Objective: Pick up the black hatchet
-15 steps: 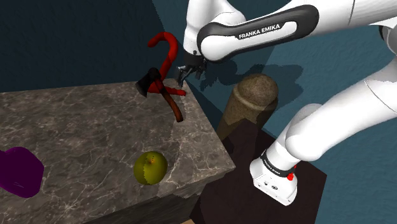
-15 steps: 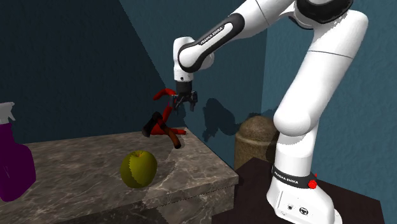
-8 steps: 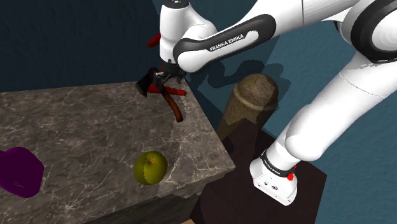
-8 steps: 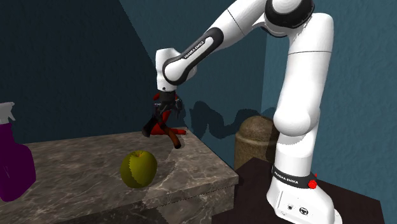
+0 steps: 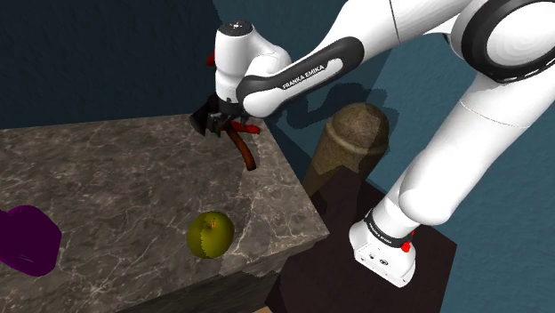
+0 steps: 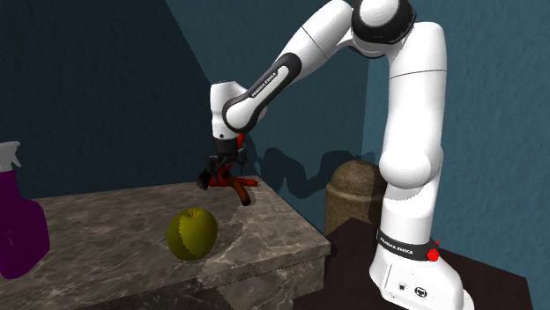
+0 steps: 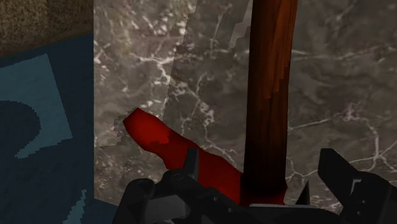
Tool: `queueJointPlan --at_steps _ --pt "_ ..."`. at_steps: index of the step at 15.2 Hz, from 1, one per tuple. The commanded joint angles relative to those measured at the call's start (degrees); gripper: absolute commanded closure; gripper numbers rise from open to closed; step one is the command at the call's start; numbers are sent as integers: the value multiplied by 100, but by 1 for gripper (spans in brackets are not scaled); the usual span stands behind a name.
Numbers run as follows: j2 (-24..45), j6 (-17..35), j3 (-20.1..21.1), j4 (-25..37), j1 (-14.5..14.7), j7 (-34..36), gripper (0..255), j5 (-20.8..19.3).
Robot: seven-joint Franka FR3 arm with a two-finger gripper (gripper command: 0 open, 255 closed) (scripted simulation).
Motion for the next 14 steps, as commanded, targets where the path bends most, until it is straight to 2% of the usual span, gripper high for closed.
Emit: queueJointPlan --at_steps 1,2,3,12,14 --pt "58 93 -6 -42 3 55 0 -56" --pt "57 93 -6 -43 3 55 0 -55" --pt "57 88 -3 -40 7 61 255 -55" --pt "57 93 -6 -42 3 55 255 -56" --pt "-37 -39 6 10 -1 -24 255 29"
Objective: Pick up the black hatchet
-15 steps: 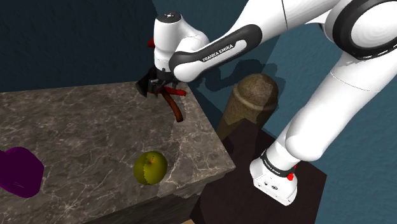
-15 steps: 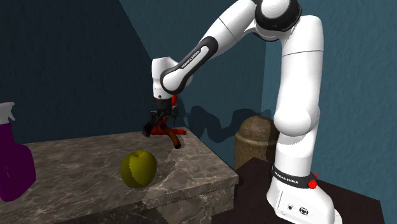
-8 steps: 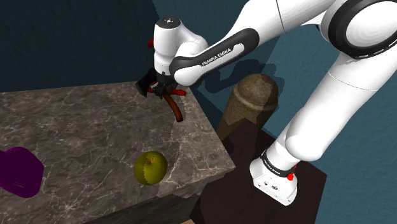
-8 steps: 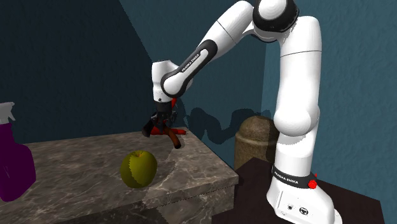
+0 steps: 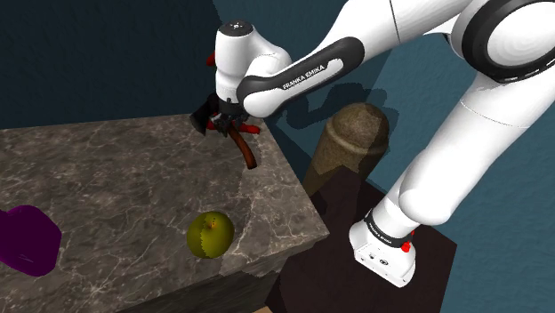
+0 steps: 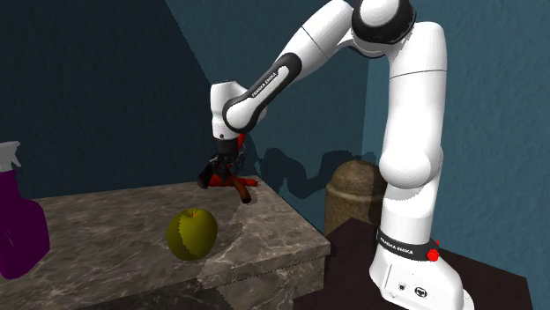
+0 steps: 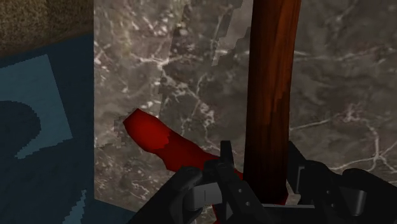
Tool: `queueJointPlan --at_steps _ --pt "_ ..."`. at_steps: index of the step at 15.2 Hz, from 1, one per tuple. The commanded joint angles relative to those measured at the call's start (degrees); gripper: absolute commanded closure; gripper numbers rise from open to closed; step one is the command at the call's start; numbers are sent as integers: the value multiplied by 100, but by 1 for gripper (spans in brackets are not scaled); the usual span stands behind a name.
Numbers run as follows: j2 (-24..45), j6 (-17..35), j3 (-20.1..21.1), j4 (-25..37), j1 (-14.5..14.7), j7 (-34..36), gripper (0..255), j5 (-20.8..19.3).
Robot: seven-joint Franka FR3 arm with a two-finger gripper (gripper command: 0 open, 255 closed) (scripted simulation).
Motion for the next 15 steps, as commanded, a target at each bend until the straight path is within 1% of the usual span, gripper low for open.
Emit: queueJointPlan --at_steps 1,13,15 --pt "-70 -112 9 53 -1 -59 255 64" --pt "-525 -941 30 496 1 -440 255 443" --pt "-530 -952 30 503 1 -444 255 447"
